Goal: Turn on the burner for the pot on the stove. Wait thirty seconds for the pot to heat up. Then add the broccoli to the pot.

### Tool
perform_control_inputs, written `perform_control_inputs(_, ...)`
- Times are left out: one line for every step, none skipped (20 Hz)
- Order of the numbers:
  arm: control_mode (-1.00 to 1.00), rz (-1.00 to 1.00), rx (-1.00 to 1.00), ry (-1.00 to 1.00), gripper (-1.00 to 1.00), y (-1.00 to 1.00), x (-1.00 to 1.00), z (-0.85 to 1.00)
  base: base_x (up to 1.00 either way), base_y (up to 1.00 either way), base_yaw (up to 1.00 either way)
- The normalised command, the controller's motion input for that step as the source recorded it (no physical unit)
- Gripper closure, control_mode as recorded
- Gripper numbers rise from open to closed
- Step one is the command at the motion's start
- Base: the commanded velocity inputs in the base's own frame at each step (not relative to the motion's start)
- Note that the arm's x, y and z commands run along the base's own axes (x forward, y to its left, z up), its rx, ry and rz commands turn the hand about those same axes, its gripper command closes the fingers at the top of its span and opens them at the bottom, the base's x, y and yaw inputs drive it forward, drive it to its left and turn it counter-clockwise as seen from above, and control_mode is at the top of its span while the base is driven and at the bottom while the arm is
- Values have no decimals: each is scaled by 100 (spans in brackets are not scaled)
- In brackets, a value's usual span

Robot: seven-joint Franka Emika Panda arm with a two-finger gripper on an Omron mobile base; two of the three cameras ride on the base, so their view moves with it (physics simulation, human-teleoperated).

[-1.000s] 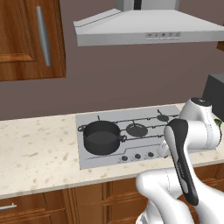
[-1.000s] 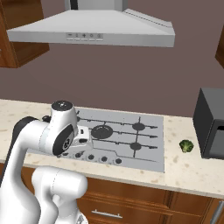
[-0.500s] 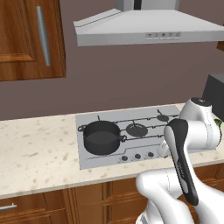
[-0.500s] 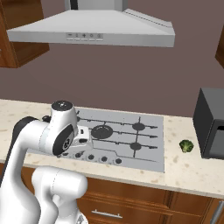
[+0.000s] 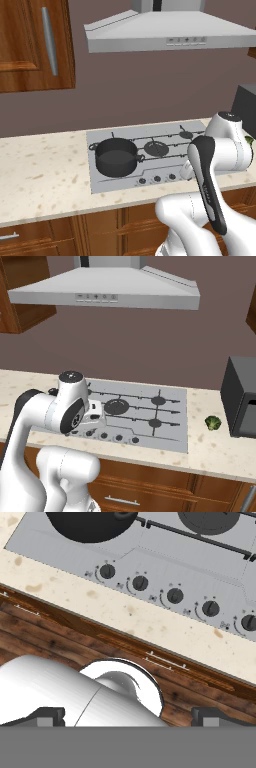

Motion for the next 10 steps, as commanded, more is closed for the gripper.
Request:
perform_control_inputs(-100, 0, 0, 0, -100, 0, 0, 0, 0, 0, 0)
perform_control_inputs(-100, 0, 0, 0, -100, 0, 0, 0, 0, 0, 0)
perform_control_inputs(-100, 0, 0, 0, -100, 0, 0, 0, 0, 0, 0)
perform_control_inputs(-100, 0, 0, 0, -100, 0, 0, 0, 0, 0, 0)
perform_control_inputs(-100, 0, 0, 0, -100, 0, 0, 0, 0, 0, 0)
perform_control_inputs(-100, 0, 0, 0, -100, 0, 0, 0, 0, 0, 0)
perform_control_inputs(-100, 0, 0, 0, -100, 0, 0, 0, 0, 0, 0)
perform_control_inputs(-100, 0, 0, 0, -100, 0, 0, 0, 0, 0, 0)
perform_control_inputs(-100, 0, 0, 0, -100, 0, 0, 0, 0, 0, 0)
perform_control_inputs(-100, 0, 0, 0, -100, 0, 0, 0, 0, 0, 0)
